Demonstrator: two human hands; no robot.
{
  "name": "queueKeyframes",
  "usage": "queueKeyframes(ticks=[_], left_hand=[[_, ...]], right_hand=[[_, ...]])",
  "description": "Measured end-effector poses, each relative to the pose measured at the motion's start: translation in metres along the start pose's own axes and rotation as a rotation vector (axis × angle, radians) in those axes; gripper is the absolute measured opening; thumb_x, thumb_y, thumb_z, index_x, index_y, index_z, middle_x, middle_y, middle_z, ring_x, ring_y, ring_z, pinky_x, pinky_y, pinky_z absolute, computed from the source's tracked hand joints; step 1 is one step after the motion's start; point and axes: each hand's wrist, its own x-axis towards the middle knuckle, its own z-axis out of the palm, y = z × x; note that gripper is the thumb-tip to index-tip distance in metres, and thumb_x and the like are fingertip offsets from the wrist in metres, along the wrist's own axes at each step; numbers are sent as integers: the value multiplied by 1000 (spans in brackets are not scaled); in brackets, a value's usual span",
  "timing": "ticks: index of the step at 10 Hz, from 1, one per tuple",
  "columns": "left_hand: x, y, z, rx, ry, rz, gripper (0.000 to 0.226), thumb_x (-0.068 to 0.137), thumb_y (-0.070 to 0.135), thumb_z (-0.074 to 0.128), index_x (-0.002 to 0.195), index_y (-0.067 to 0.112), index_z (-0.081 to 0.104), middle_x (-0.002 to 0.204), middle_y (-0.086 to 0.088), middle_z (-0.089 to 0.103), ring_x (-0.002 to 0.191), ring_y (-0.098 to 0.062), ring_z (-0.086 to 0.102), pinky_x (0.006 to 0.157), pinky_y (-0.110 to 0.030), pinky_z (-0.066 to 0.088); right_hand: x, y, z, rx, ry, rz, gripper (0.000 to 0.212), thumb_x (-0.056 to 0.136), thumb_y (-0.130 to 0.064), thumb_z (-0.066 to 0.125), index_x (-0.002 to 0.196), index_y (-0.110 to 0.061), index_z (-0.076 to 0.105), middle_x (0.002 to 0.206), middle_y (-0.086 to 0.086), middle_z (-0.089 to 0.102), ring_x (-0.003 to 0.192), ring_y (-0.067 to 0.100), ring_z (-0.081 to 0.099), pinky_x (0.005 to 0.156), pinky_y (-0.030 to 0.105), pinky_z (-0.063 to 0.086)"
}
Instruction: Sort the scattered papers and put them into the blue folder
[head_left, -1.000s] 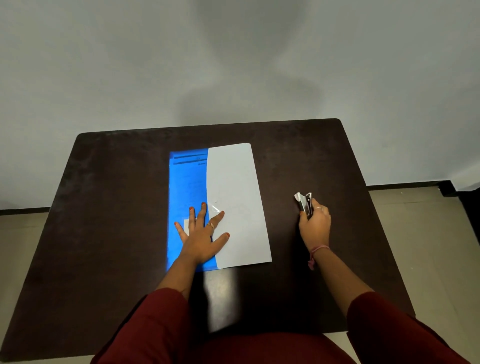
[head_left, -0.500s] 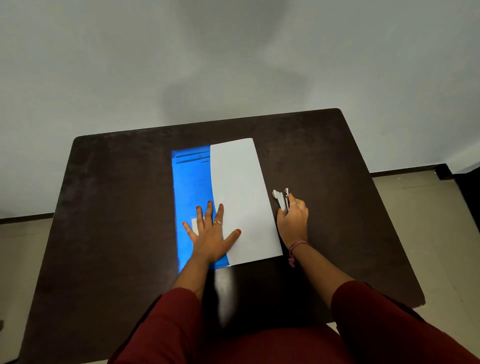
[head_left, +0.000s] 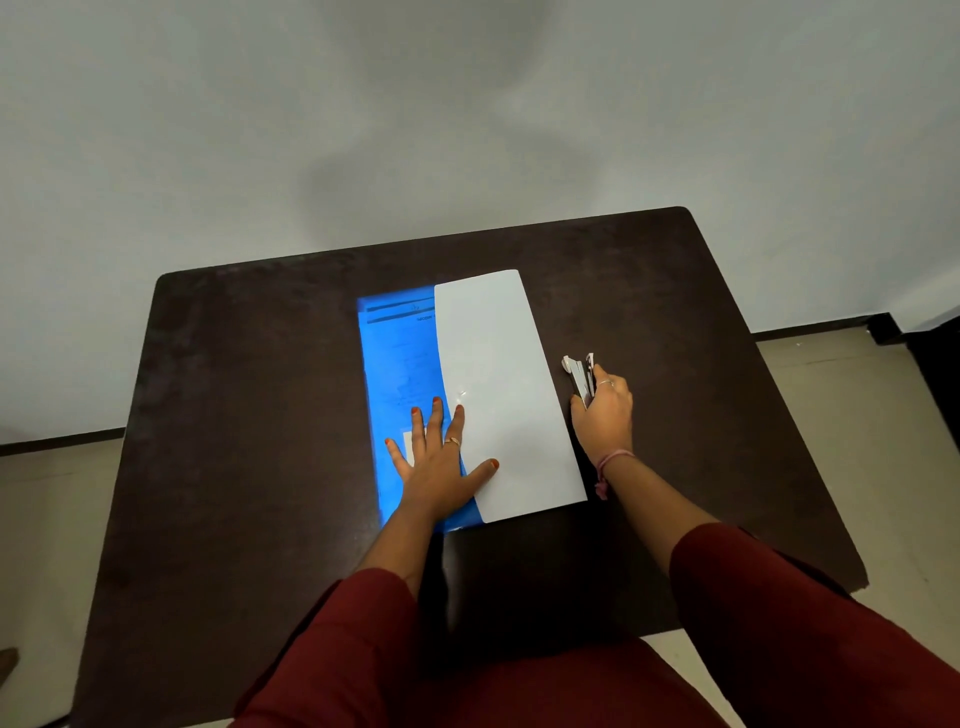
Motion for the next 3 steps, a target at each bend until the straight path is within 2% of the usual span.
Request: queueKeyframes(ticks=[1,2,3], left_hand=[[-3,-4,2,12,-1,13,89,86,69,40,152,30,-6,158,5,-23,143,-22,-26,108,-60,-16],[-6,-10,5,41,20,29,91,84,75,29,152,27,-9,158,3,-22,144,-21,-24,111,-54,-15],[-14,-16,9,60,66,39,100,70,79,2,152,22,-6,159,1,-18,145,-21,-20,113,-48,-15]], right_hand=[[-6,1,-1,-7,-19,10,58,92,-14,56,145,-7,34,138,14,41,130,29,36,108,37,33],[-14,2,-1,14,-7,25,58,92,-14,56,145,-6,33,140,14,40,132,29,35,109,37,31],[-27,4,1,45,12,44,57,92,-14,55,144,-5,34,140,14,39,132,29,35,109,36,30]])
